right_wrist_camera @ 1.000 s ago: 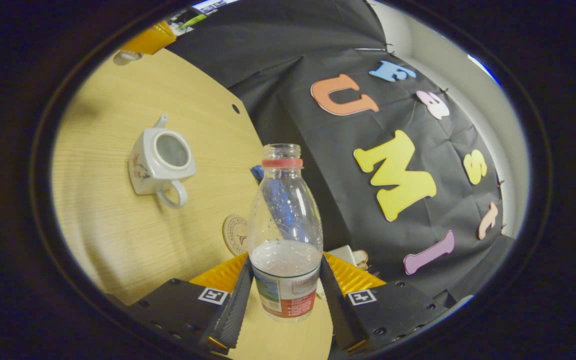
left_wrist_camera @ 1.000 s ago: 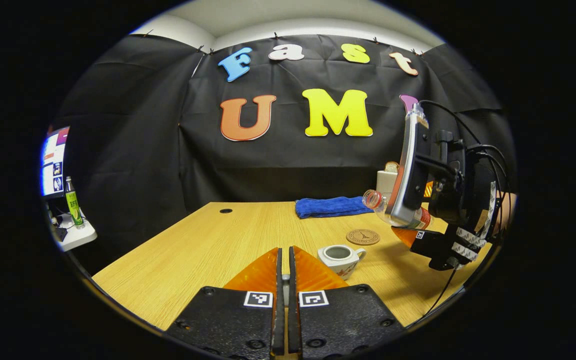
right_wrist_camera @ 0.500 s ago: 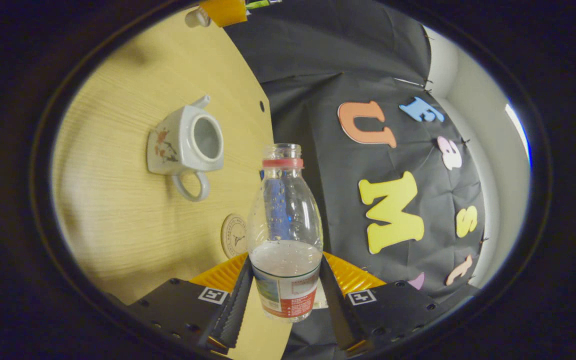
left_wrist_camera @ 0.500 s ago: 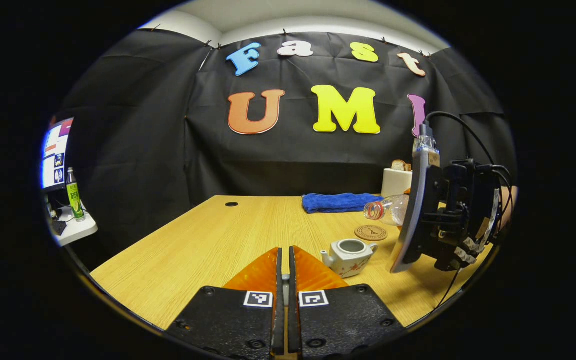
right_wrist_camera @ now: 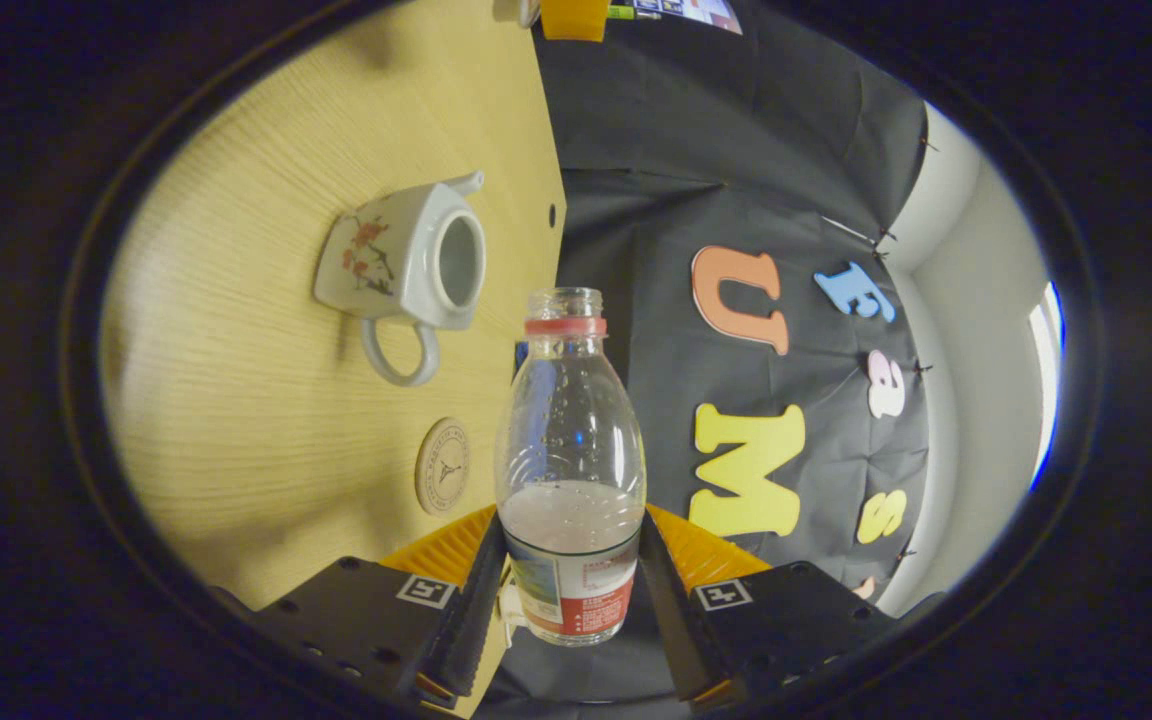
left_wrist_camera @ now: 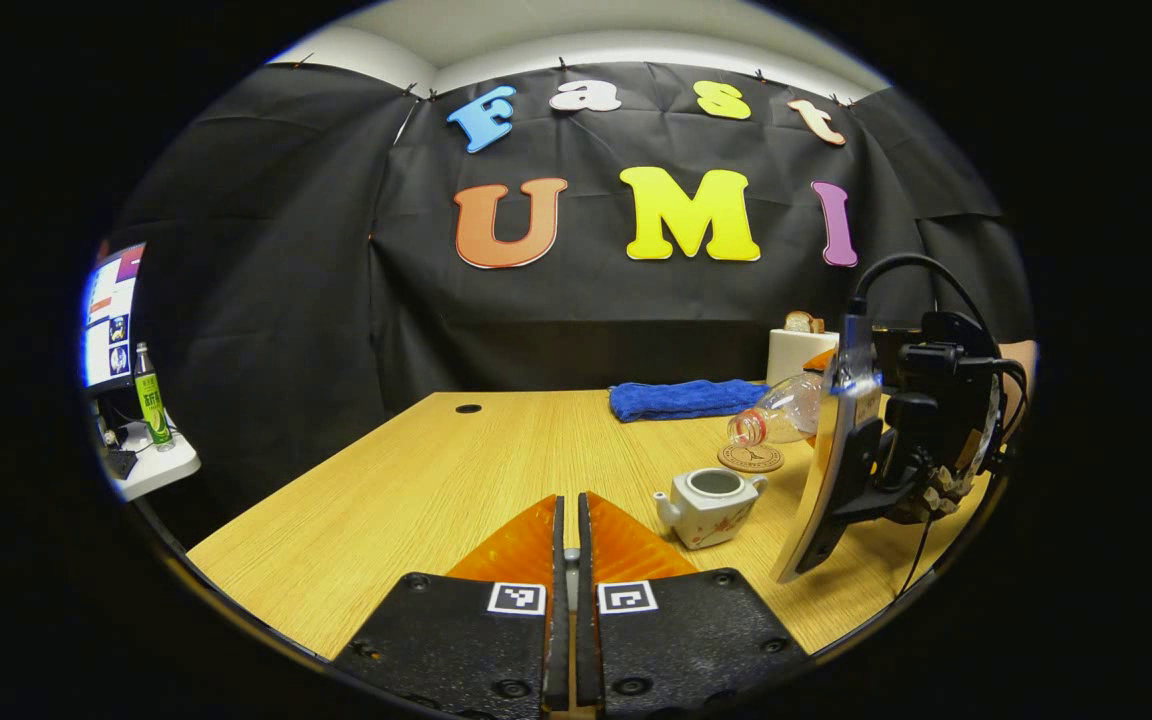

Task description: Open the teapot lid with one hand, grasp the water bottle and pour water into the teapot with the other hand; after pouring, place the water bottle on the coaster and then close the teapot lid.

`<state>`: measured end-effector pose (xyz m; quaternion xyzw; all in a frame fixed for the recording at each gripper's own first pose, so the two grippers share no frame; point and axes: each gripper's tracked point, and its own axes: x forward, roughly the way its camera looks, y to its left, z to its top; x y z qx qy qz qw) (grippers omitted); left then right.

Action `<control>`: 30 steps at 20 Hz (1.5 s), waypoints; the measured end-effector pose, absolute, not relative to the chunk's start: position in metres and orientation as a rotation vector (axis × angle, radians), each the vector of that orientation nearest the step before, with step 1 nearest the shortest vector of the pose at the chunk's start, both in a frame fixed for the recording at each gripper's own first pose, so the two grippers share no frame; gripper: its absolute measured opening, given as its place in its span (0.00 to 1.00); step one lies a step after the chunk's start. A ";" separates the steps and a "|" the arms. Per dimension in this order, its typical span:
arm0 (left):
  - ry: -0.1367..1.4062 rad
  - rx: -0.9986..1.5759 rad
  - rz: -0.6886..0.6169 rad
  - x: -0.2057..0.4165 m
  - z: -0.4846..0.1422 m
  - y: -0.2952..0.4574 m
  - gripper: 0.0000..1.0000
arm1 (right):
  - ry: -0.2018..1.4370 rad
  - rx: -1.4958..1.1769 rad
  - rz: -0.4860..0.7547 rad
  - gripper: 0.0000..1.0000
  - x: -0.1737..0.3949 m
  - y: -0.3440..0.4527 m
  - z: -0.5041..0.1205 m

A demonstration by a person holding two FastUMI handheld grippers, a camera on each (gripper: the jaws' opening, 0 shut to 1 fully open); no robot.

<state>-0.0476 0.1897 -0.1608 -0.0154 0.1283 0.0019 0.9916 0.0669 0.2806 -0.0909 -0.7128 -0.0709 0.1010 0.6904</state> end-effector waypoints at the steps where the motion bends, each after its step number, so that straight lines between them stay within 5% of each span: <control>1: 0.255 -0.034 0.004 -0.048 -0.160 0.190 0.05 | -0.168 -1.620 0.223 0.72 0.064 0.282 -0.091; 30: 0.220 0.020 0.040 -0.055 -0.154 0.197 0.05 | -0.587 -2.022 0.000 0.71 0.043 0.325 -0.017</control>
